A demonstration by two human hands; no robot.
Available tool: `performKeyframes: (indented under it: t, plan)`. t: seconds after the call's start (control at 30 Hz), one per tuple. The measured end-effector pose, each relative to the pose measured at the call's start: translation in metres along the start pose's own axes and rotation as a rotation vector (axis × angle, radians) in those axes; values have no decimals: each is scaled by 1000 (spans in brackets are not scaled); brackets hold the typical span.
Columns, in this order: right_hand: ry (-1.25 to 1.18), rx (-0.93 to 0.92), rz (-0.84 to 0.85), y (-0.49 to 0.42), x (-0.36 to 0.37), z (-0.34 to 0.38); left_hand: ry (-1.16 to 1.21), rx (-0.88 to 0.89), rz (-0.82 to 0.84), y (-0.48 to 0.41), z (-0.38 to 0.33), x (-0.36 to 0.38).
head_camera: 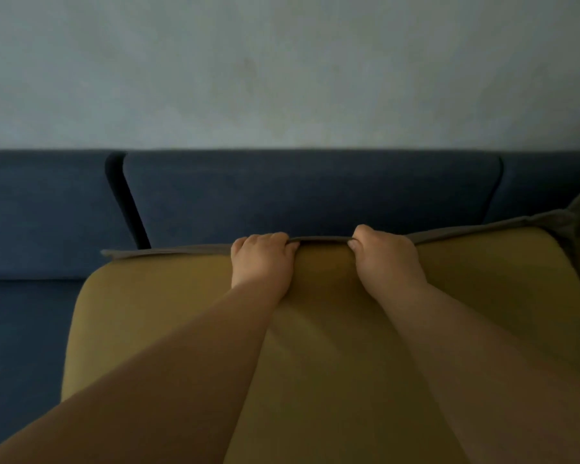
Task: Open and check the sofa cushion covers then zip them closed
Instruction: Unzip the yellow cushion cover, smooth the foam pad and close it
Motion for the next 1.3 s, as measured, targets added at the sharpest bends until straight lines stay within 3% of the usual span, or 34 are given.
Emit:
performKeyframes:
  t: [0.13,0.4,0.53,0.67,0.77,1.3]
  plan:
    - [1,116,51,-10,44,-28,-18,91,79,-22,-10,55]
    - [13,89,101,-35,147,-46,-93,125,193,-61,13,142]
    - [6,116,303,-36,196,-59,-87,76,286,-56,26,194]
    - [47,124,581,-18,252,-70,-149,56,558,-31,44,256]
    - [69,145,698,-32,281,-80,-187,38,681,-41,46,288]
    - [90,136,739,-40,302,-87,-243,51,690,-50,49,311]
Point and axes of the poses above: each hand's wrist, its own y-axis away from the middle knuckle, its own x-axis out of the palm, z = x × y, the point moved 1 cm from there along -y, towards the middle knuckle, and after that the axes turned 4 degrees about -y, right-handed, at the moved point
